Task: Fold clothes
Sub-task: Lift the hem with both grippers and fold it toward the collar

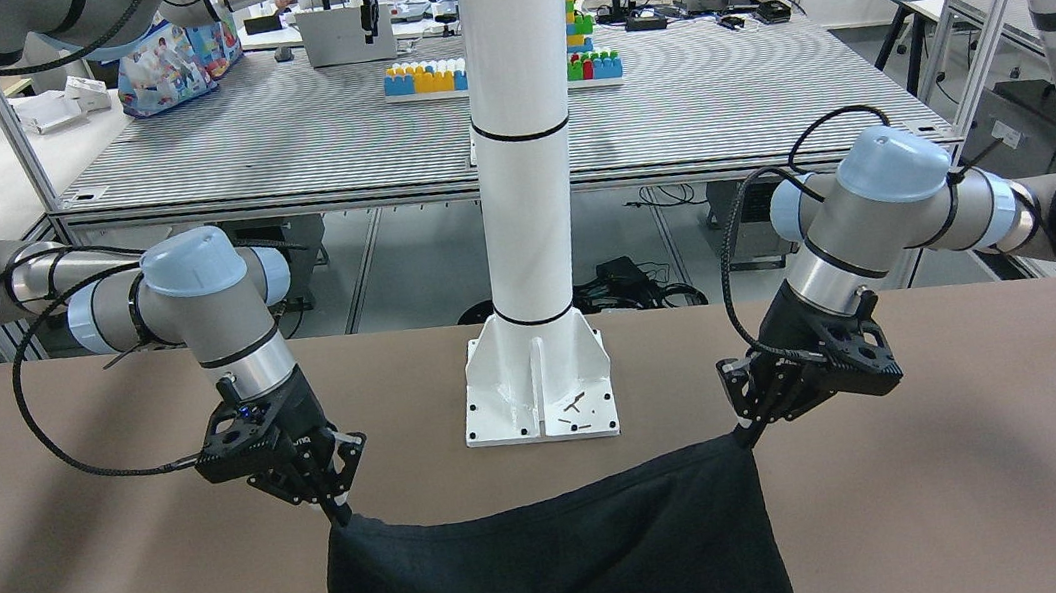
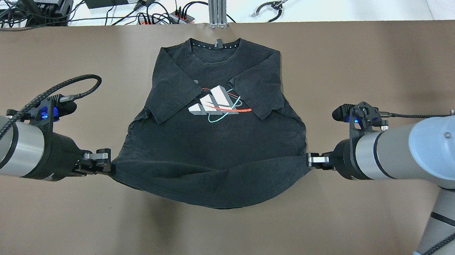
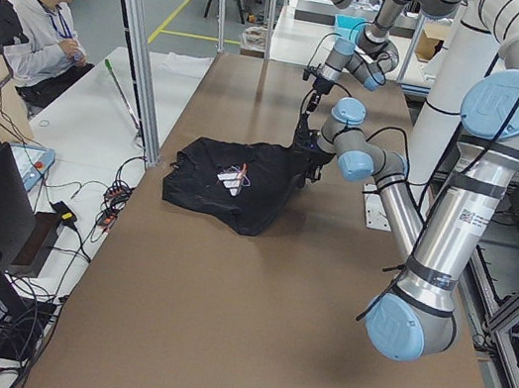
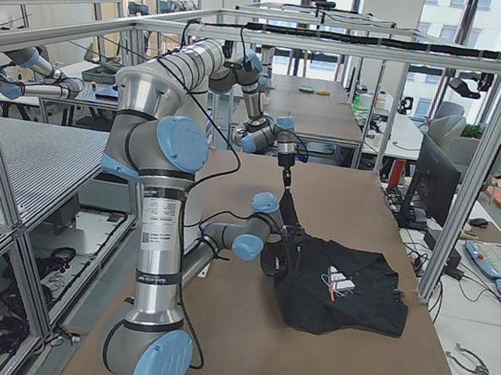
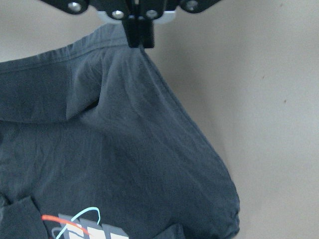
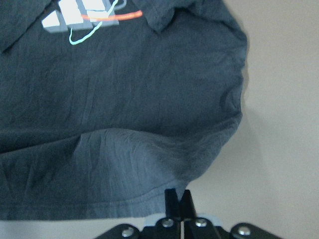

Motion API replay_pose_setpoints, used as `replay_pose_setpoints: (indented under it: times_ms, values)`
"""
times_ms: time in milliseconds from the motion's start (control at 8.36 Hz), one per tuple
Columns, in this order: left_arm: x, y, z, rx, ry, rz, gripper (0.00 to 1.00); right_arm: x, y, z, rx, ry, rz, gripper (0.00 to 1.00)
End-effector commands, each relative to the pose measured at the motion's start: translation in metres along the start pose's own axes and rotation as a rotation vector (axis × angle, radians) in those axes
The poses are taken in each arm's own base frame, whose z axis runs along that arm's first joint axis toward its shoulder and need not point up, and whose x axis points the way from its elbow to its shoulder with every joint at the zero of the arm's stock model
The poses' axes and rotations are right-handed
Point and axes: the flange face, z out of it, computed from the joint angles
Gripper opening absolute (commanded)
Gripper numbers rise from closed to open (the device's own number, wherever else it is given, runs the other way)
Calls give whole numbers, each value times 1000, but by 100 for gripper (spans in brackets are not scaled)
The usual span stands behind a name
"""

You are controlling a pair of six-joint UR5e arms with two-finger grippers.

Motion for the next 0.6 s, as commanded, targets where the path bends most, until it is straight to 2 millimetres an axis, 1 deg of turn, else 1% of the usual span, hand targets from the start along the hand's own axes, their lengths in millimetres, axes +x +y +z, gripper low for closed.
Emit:
replay_pose_setpoints:
  times_ms: [0, 120, 239, 359, 479]
  values:
    - [-20, 78, -34, -216, 56, 55, 0, 17, 93, -60, -248, -76, -101, 0]
    - [-26, 107, -49, -269, 68, 84, 0, 18, 123, -83, -311, -93, -137, 0]
    - [-27, 126, -61, -305, 82, 108, 0, 19, 140, -97, -352, -103, -159, 0]
    - [-28, 136, -64, -330, 82, 118, 0, 19, 147, -102, -374, -108, -169, 0]
    - [-30, 138, -64, -335, 77, 118, 0, 17, 152, -104, -387, -114, -177, 0]
